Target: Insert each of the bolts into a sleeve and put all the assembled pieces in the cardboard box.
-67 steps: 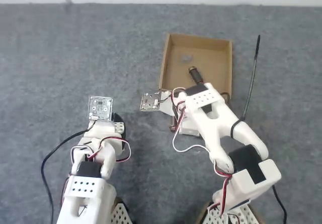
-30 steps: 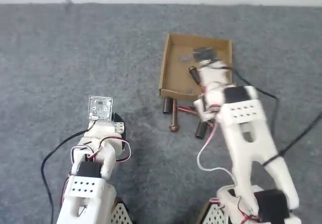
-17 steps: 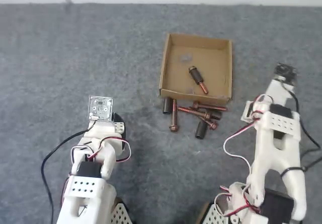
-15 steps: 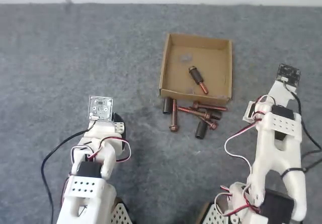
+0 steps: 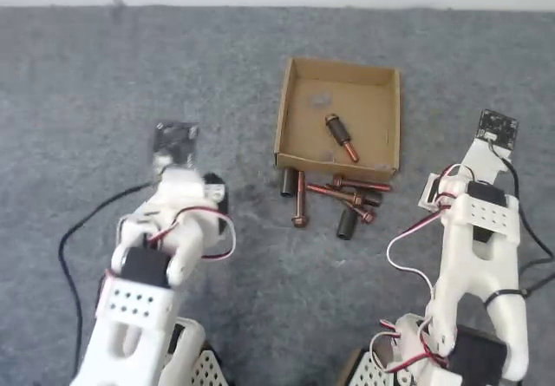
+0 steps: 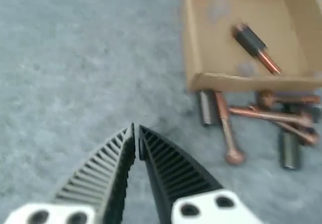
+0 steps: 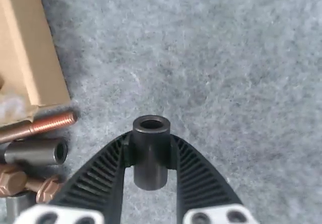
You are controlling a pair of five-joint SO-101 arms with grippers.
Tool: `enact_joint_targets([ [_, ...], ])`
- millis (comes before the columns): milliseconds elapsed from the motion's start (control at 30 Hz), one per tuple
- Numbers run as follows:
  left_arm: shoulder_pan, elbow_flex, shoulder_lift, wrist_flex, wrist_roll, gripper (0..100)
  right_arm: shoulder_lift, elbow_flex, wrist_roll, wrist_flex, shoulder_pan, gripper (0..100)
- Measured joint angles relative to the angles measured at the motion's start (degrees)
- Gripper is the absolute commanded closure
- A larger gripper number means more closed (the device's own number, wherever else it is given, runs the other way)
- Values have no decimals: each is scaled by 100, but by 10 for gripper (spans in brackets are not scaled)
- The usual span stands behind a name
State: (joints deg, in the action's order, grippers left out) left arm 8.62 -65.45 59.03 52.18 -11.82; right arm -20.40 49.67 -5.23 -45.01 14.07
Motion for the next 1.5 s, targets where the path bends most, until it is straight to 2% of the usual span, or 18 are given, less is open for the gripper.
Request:
enact_joint_targets([
  [133,703,360,-941,-88,-246,988,0,79,0,176,0,992],
  [267,1433,404,-1864,-826,-730,988,0,79,0,185,0,992],
  [400,1785,484,-2945,-1688,-1565,987,0,79,0,185,0,992],
  [600,2031,1196,-4501,-2040,-1705,841,0,79,0,185,0,992],
  [700,2189,1407,-4967,-2075,-1705,827,0,79,0,185,0,992],
  [933,1960,2127,-5969,-2084,-1705,895,0,79,0,185,0,992],
  [1067,1802,2558,-6532,-2092,-1978,906,0,79,0,185,0,992],
  [1400,1758,2848,-6734,-1987,-2040,906,0,79,0,185,0,992],
  [1500,1758,3182,-6927,-1591,-2040,906,0,79,0,185,0,992],
])
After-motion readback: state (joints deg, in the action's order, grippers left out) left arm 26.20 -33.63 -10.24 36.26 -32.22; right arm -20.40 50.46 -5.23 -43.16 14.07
